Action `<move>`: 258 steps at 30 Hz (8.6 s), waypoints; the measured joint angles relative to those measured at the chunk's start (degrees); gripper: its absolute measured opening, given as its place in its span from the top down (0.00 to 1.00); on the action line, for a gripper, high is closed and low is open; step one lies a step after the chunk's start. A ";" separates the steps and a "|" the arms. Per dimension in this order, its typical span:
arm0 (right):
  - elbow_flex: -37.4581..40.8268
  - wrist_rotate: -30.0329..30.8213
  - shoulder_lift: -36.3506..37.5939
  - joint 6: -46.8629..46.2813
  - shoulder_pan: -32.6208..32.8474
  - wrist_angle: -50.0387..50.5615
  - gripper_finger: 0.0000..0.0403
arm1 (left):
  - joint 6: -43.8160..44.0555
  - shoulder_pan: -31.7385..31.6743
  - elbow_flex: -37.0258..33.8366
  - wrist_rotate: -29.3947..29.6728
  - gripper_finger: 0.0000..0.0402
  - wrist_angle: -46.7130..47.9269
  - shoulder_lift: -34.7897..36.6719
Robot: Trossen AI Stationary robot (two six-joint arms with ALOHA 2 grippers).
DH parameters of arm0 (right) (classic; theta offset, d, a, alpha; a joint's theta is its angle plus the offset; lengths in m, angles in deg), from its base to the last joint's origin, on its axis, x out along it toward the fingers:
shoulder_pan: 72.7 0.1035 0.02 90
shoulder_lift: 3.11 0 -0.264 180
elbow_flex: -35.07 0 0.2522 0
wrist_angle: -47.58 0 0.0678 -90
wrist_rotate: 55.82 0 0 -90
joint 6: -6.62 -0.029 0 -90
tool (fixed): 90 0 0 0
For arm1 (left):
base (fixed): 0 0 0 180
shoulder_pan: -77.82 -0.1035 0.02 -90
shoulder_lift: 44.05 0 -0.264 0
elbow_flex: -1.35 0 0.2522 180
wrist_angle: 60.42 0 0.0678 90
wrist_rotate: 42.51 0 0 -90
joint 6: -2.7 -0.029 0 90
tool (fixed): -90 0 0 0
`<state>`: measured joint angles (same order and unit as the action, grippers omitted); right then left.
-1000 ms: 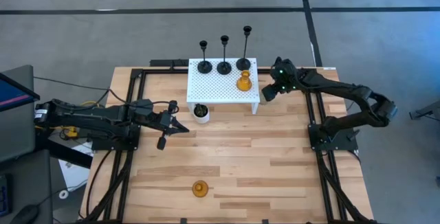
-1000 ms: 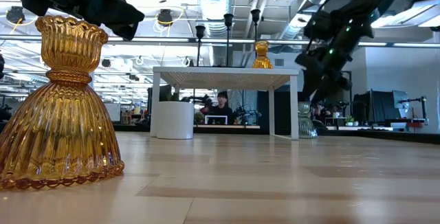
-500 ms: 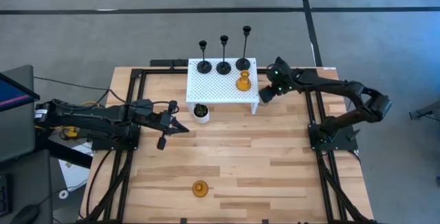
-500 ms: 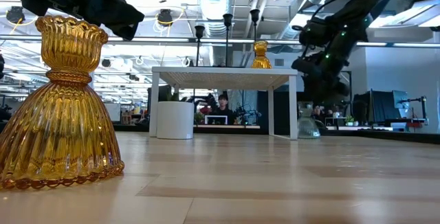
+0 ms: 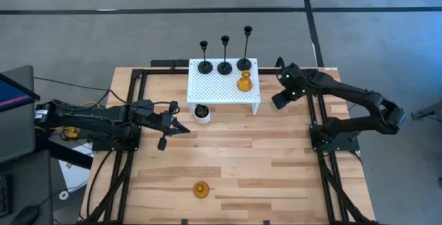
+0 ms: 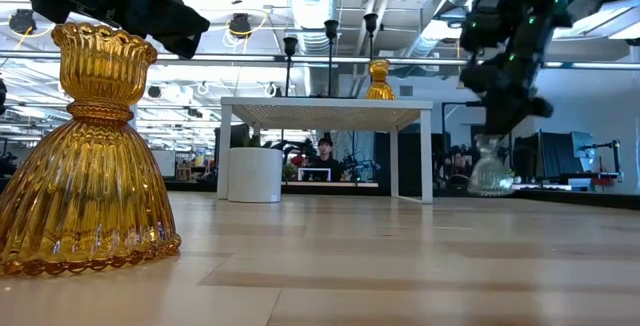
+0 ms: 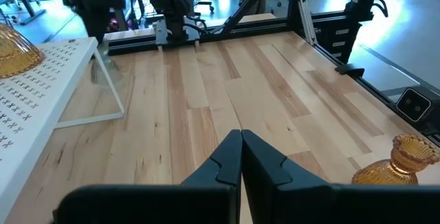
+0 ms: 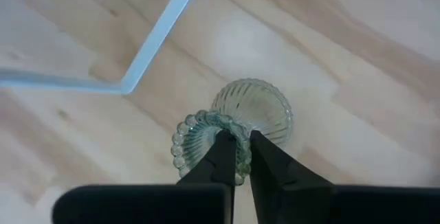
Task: Pick & Place candle stick holders
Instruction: Put the transparent glass candle holder on the shelf aligned with the other glass candle holder
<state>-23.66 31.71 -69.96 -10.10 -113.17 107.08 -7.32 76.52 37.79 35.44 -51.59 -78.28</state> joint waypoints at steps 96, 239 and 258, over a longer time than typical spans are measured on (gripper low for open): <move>-84.59 -2.35 -48.74 15.20 19.02 30.47 0.98 | 0.03 0.00 -0.02 0.00 0.98 -0.02 -6.79; -10.74 1.21 -5.60 21.73 29.20 -44.36 1.00 | -0.08 0.00 -0.02 0.00 0.98 0.15 -6.77; -5.69 22.34 -18.70 14.78 34.03 -65.66 1.00 | -0.03 0.00 -0.02 0.00 0.98 -0.04 -6.77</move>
<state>-29.35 54.05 -88.67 4.68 -79.13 41.42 -7.35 76.52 37.77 35.44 -51.64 -85.04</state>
